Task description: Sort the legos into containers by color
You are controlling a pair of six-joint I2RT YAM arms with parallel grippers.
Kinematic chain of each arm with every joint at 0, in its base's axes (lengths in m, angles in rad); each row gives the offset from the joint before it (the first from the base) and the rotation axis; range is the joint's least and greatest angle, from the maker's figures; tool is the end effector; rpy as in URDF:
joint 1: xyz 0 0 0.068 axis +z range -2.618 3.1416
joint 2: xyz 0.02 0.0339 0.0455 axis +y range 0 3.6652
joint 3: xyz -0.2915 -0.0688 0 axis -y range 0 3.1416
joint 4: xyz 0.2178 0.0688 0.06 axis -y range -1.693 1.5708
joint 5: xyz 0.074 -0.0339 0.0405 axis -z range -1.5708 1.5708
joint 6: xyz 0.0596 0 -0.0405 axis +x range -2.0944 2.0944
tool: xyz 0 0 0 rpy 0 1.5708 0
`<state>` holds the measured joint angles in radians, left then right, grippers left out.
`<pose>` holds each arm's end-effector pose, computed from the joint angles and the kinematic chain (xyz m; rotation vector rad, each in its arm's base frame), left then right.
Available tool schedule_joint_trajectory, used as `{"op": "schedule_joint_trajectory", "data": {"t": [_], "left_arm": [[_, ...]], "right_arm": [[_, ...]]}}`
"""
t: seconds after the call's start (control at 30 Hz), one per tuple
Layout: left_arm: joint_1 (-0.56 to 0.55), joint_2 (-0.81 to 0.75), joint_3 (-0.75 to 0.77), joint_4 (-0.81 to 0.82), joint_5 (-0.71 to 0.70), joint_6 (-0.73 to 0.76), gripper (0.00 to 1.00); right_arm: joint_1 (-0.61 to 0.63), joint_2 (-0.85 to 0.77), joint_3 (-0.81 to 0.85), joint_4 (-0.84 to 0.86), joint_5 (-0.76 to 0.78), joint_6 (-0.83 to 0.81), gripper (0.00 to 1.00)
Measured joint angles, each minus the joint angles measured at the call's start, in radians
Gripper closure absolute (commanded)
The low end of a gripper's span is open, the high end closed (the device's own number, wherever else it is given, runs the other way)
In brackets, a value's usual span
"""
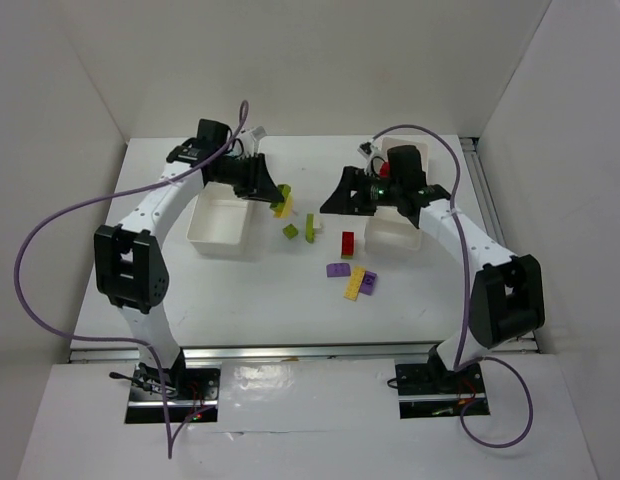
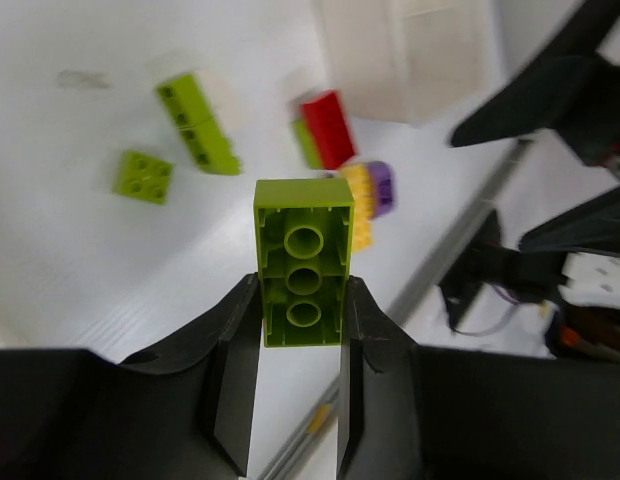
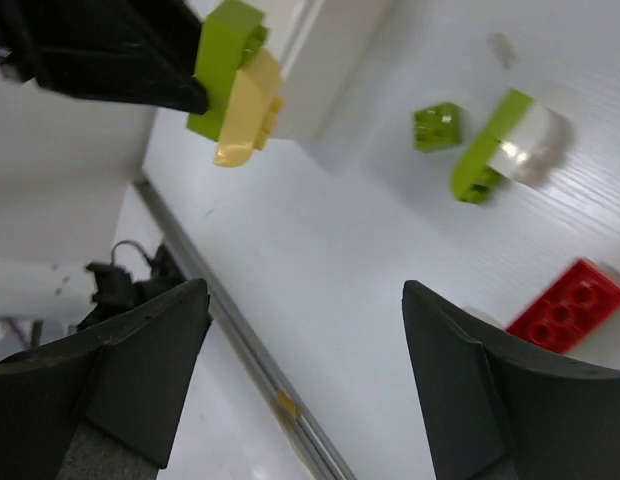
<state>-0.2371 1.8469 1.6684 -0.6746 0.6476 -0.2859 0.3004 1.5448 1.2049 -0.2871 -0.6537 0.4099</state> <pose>0.3846 -0.1299 0.3228 0.2459 2.4303 -1.0207 0.3102 0.1340 0.3177 -0.2637 2.2523 1.1068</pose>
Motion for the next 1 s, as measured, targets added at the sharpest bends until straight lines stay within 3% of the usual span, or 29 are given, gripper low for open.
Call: {"op": "schedule_joint_trajectory", "data": {"t": [0.2,0.37,0.73,0.9,1.0], "left_arm": [[0.025,-0.009,0.0,0.048,0.335,0.005,1.0],[0.008,-0.009,-0.002,0.11,0.507,-0.009,1.0],[-0.002,-0.017,-0.006,0.175,0.634,-0.034,1.0],[-0.014,-0.018,-0.021,0.182,0.641,-0.034,1.0],[-0.017,-0.018,-0.032,0.182,0.642,-0.035,1.0]], "right_arm": [[0.007,-0.004,0.001,0.089,-0.208,-0.014,0.16],[0.032,0.018,0.036,0.128,-0.316,-0.015,0.16],[0.062,0.078,0.072,0.203,-0.41,0.009,0.27],[0.071,0.095,0.073,0.275,-0.433,0.051,0.36],[0.079,0.108,0.08,0.304,-0.445,0.072,0.48]]}}
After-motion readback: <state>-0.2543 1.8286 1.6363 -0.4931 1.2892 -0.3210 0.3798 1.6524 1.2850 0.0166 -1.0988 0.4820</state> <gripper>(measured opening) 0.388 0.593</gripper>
